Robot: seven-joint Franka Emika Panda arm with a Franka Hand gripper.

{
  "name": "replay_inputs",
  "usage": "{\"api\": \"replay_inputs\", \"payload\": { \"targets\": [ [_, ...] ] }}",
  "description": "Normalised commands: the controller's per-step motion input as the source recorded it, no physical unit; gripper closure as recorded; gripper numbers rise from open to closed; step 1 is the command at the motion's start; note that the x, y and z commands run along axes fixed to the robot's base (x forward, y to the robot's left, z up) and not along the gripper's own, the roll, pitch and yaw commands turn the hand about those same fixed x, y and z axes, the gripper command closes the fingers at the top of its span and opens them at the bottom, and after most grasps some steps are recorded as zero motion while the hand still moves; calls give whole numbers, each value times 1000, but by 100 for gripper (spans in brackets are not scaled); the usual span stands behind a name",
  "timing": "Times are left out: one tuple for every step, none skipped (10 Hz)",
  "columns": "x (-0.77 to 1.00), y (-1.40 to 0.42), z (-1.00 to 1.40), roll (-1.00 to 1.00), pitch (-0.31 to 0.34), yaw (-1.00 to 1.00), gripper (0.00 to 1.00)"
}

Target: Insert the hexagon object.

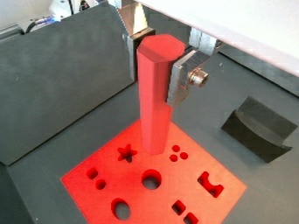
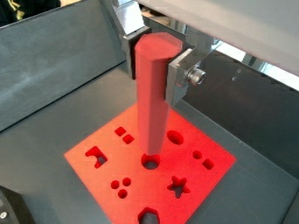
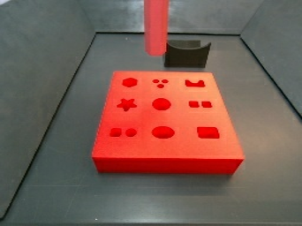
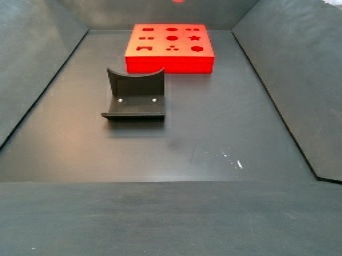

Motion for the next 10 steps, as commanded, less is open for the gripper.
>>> {"api": "replay_inputs", "payload": {
  "targets": [
    [-74,277,-80,76,0,-174,100],
    [-123,477,-123,130,0,-429,100],
    [-117,383,-137,131,0,-529,100],
    [-97,334,-146,129,0,-583,100],
    [-106,314,-146,121,0,-611,100],
    [-137,257,-189,117,0,-660,100],
    [-217,269,-294,87,0,-671,100],
    [-180,237,-403,36,0,-766,100],
    [-174,223,-386,0,-19,-777,100],
    [-140,154,-331,-20,-21,-757,100]
  ]
}}
